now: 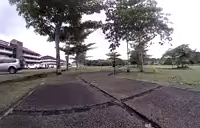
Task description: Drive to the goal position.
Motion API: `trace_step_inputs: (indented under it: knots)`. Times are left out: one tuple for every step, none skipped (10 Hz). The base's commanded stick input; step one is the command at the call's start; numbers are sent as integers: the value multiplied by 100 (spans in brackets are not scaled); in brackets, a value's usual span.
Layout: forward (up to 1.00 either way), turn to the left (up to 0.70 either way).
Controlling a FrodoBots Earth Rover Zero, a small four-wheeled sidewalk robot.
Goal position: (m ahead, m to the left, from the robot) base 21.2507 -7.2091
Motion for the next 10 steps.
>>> trace_step_inputs:
  knots:
    - [0,0]
    - [0,0]
    - [0,0]
    - [0,0]
    - [46,0]
    - [70,0]
    - [70,0]
    - [70,0]
    - [70,0]
    - [70,0]
